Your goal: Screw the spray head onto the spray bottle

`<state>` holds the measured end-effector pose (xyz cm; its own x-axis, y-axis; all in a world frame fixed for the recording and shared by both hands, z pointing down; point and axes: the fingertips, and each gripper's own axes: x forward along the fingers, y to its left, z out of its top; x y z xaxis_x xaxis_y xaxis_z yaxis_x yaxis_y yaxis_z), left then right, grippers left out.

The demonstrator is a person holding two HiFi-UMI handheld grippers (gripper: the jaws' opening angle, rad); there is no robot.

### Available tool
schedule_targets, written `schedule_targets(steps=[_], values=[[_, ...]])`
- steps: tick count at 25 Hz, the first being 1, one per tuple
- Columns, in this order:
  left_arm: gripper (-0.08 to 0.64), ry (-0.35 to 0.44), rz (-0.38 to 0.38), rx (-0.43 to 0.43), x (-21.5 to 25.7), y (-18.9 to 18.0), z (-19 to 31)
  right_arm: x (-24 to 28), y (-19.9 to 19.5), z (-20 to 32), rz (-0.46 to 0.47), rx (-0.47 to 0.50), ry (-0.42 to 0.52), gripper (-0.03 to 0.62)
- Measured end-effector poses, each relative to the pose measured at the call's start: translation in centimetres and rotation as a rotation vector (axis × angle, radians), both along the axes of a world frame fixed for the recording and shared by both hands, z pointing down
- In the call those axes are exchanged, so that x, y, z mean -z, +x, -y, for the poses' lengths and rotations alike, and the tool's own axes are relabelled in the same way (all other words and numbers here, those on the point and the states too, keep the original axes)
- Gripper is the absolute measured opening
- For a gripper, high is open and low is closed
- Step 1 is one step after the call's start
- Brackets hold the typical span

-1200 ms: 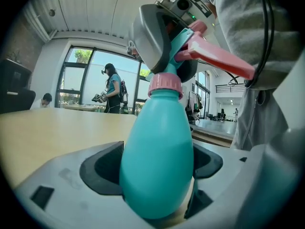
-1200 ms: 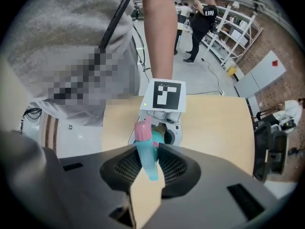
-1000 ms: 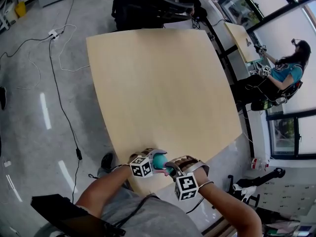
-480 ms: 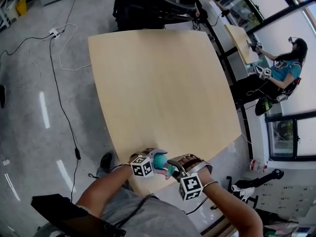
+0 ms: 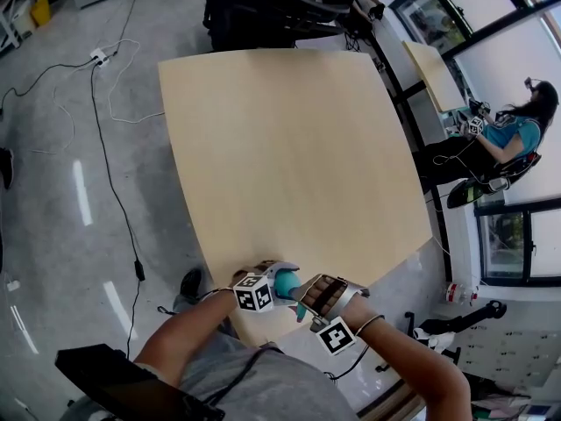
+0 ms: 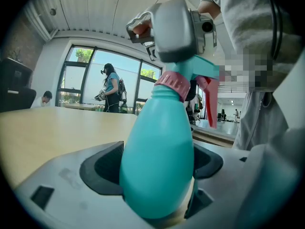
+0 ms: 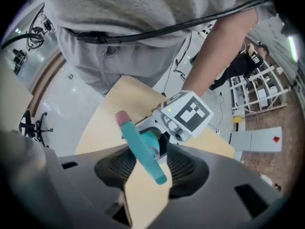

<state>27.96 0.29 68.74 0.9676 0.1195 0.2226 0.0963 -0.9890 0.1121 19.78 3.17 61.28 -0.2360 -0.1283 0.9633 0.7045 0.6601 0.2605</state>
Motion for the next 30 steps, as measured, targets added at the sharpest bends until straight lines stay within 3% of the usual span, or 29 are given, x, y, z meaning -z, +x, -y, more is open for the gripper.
schedule_targets(steps=[1, 2, 12, 18, 21, 26, 28, 30], values=[[0.379, -0.001, 0.000, 0.000, 0.0, 0.0, 0.0, -0.1, 0.0, -0.3, -0.004, 0.005, -0.012, 0.141], [0.379, -0.003, 0.000, 0.000, 0.0, 0.0, 0.0, -0.1, 0.0, -0.1, -0.008, 0.004, -0.011, 0.129], [0.379, -0.007, 0.001, -0.001, 0.1, 0.0, 0.1, 0.3, 1.0, 1.7, -0.073, -0.048, -0.031, 0.130], [0.379, -0.007, 0.002, -0.003, -0.1, 0.0, 0.1, 0.1, 0.9, 2.7, -0.039, -0.059, 0.050, 0.129], [0.379, -0.009, 0.004, -0.005, -0.1, 0.0, 0.0, 0.2, 1.4, 2.4, -0.088, -0.160, -0.038, 0.129], [0.379, -0.010, 0.002, -0.003, 0.1, 0.0, 0.1, 0.4, 1.4, 3.0, -0.013, -0.492, -0.261, 0.127], [0.379, -0.011, 0.003, -0.003, 0.0, 0.0, 0.2, 0.3, 1.5, 3.3, 0.027, -0.542, -0.326, 0.129], [0.379, -0.018, 0.003, -0.003, -0.1, 0.0, 0.2, 0.4, 1.5, 3.3, 0.056, -0.497, -0.351, 0.129]])
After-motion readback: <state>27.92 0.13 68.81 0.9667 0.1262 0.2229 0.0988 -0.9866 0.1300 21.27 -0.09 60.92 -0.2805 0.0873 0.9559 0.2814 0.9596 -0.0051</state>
